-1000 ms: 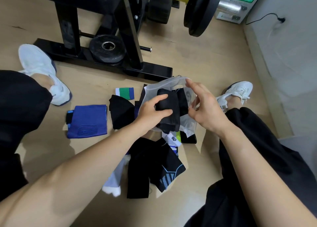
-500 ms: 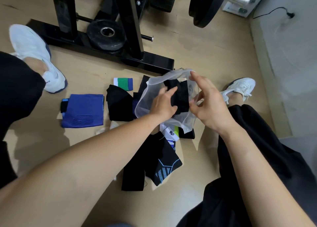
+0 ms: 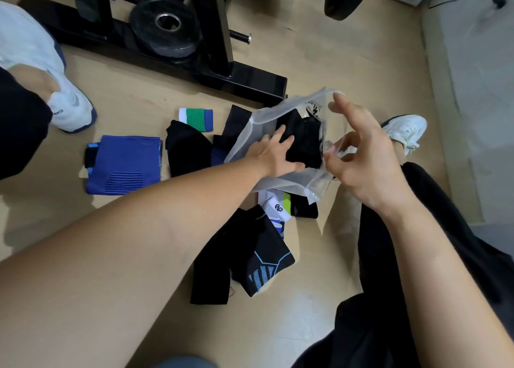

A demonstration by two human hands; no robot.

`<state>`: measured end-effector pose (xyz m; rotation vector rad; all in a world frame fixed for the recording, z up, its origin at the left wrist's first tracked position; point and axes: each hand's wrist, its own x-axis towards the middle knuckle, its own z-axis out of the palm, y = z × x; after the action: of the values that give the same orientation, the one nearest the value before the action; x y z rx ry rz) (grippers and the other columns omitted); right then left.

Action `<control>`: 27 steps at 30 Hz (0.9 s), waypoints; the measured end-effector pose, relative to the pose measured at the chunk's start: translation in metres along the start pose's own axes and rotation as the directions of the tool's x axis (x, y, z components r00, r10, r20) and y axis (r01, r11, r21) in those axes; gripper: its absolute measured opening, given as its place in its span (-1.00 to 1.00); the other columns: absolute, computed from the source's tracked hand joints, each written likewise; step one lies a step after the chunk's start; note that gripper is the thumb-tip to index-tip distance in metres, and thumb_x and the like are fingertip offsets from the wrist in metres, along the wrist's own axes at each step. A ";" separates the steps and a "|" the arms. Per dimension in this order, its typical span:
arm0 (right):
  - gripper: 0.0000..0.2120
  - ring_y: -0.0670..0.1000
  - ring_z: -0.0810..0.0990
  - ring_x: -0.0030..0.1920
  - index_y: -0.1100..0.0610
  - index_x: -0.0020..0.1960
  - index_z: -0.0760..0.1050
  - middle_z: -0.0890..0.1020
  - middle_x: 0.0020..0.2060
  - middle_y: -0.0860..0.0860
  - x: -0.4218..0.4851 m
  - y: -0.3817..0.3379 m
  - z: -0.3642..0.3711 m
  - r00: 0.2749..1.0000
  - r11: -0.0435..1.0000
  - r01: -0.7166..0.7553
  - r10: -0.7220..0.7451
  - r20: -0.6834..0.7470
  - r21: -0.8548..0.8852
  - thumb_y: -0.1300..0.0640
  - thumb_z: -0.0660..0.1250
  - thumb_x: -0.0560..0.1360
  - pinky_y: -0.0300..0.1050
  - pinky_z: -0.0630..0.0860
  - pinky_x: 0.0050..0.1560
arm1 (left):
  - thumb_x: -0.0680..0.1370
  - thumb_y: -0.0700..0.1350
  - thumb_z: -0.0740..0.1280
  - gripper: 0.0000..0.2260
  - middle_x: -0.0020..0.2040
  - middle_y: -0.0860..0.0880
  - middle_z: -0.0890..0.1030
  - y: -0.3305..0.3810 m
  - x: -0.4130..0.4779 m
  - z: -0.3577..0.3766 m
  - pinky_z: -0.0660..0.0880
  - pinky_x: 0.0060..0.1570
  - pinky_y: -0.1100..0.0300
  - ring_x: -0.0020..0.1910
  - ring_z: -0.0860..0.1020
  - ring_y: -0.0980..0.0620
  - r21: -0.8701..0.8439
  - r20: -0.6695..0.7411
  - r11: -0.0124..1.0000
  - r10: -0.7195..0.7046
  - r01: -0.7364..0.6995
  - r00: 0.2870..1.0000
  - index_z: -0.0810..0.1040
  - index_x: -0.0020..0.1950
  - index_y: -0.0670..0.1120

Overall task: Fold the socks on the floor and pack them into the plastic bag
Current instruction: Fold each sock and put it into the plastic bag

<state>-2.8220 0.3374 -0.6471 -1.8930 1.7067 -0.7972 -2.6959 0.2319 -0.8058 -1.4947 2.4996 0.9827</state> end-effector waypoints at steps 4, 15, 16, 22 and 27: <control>-0.26 0.00 0.49 -0.19 0.04 0.56 0.23 0.43 0.33 -0.17 -0.004 0.000 0.001 1.000 1.000 -0.006 0.006 0.016 -0.003 0.42 0.34 0.46 -0.26 0.48 -0.15 | 0.54 0.41 0.19 -0.20 0.65 -0.05 -0.28 -0.005 0.016 0.013 0.25 0.44 -0.14 0.57 0.12 -0.25 0.001 0.066 0.998 -0.056 0.056 0.996 0.02 0.65 0.07; -0.24 -0.17 0.46 -0.19 0.05 0.56 0.23 0.44 0.31 -0.17 0.003 0.005 0.005 1.000 0.999 -0.015 0.015 0.009 0.042 0.44 0.35 0.45 -0.29 0.46 -0.15 | 0.54 0.43 0.08 -0.22 0.64 -0.09 -0.30 0.004 0.052 0.014 0.18 0.47 -0.15 0.61 0.00 -0.22 0.138 0.179 0.990 -0.003 -0.022 0.984 0.03 0.66 0.06; -0.24 -0.15 0.46 -0.20 0.04 0.56 0.23 0.44 0.31 -0.17 0.003 0.007 0.005 1.000 0.999 -0.026 0.025 0.013 0.036 0.43 0.36 0.45 -0.30 0.45 -0.15 | 0.53 0.47 0.02 -0.20 0.64 -0.09 -0.29 0.002 0.051 0.013 0.11 0.49 -0.18 0.62 -0.08 -0.22 0.160 0.239 0.987 -0.062 0.024 0.969 0.03 0.66 0.07; -0.27 -0.21 0.49 -0.06 0.07 0.56 0.24 0.44 0.35 -0.09 -0.002 0.004 0.011 0.999 1.000 -0.002 0.003 0.043 -0.024 0.42 0.34 0.46 -0.37 0.42 0.00 | 0.56 0.47 -0.07 -0.28 0.66 -0.09 0.02 0.007 0.018 0.000 0.14 0.46 -0.18 0.60 0.03 -0.22 0.041 0.207 0.999 -0.043 0.036 0.977 0.18 0.62 0.11; -0.26 -0.06 0.53 0.04 0.08 0.56 0.24 0.45 0.33 -0.03 -0.003 0.001 0.019 0.998 0.998 0.003 0.001 0.066 -0.062 0.41 0.36 0.46 -0.31 0.45 0.09 | 0.59 0.42 0.02 -0.42 0.39 -0.02 0.50 -0.005 -0.031 -0.010 0.44 0.13 -0.04 0.40 0.43 -0.11 -0.056 0.027 0.998 0.021 -0.019 0.999 0.50 0.36 0.07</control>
<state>-2.8103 0.3400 -0.6618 -1.9397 1.7081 -0.6817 -2.6725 0.2485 -0.7889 -1.4630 2.4925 1.0779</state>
